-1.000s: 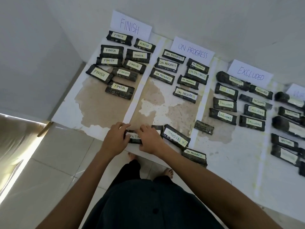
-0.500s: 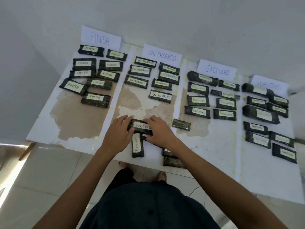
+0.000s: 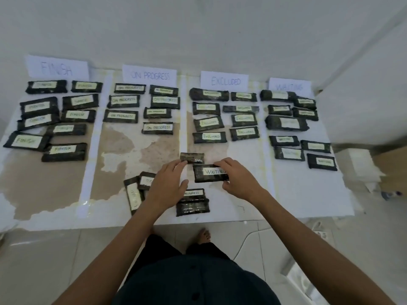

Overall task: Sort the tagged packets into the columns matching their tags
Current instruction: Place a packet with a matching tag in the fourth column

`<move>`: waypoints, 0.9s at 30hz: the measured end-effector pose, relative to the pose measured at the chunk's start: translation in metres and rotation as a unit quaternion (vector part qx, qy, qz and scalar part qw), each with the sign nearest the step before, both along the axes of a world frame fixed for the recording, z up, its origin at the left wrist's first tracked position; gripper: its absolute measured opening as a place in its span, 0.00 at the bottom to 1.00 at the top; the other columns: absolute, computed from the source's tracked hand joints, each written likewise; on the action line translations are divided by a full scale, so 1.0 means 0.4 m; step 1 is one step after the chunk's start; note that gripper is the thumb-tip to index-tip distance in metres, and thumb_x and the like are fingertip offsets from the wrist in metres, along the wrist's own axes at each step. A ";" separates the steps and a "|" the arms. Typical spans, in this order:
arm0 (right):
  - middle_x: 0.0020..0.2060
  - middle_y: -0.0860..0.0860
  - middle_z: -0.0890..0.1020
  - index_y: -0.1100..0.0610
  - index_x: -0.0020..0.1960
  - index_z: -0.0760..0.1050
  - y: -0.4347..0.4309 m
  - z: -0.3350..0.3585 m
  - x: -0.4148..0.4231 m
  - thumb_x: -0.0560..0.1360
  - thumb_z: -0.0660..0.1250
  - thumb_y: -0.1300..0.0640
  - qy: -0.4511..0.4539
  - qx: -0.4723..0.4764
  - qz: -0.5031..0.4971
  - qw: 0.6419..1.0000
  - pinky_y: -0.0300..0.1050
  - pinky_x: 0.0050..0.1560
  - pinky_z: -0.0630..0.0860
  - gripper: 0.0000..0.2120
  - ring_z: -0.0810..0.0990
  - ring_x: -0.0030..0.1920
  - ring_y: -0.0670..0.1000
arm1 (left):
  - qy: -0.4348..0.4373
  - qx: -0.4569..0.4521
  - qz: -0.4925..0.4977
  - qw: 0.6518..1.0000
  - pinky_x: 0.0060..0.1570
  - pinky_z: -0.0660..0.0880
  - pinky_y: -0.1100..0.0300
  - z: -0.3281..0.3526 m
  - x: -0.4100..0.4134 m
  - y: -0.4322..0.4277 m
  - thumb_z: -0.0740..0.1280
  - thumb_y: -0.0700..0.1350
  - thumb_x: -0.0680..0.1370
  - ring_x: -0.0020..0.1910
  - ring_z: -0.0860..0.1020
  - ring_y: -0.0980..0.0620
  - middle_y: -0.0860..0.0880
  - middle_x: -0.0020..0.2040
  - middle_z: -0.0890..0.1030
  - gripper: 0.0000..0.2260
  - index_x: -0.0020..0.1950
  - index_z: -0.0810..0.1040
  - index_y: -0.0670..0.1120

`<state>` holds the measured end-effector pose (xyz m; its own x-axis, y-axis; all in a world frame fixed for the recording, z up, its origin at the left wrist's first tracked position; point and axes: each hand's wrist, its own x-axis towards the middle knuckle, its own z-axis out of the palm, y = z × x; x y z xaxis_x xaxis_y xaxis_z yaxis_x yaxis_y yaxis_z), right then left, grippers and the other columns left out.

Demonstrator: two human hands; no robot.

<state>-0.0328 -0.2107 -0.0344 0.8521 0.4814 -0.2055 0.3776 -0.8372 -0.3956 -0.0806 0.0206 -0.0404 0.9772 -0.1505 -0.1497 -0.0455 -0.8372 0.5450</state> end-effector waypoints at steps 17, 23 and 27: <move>0.57 0.59 0.75 0.63 0.63 0.73 -0.583 -0.135 0.032 0.66 0.64 0.74 -0.023 -0.010 -0.180 0.983 0.56 0.55 0.76 0.25 0.75 0.55 0.61 | 0.051 0.019 -0.121 0.991 0.72 0.56 0.52 -0.132 0.142 -0.504 0.61 0.44 0.78 0.75 0.55 0.44 0.44 0.76 0.56 0.26 0.75 0.58 0.44; 0.57 0.63 0.76 0.65 0.60 0.76 -0.658 -0.205 0.071 0.65 0.65 0.77 -0.056 0.008 -0.209 0.976 0.56 0.54 0.77 0.24 0.76 0.55 0.64 | 0.026 0.047 -0.133 0.990 0.73 0.50 0.51 -0.202 0.200 -0.623 0.61 0.44 0.77 0.76 0.50 0.43 0.42 0.77 0.52 0.29 0.76 0.54 0.43; 0.57 0.62 0.76 0.64 0.58 0.76 -0.682 -0.234 0.084 0.64 0.64 0.77 -0.065 0.019 -0.205 0.976 0.57 0.54 0.77 0.24 0.76 0.55 0.64 | 0.022 0.072 -0.137 0.988 0.73 0.51 0.50 -0.240 0.224 -0.663 0.61 0.45 0.77 0.76 0.52 0.43 0.42 0.77 0.54 0.28 0.75 0.56 0.42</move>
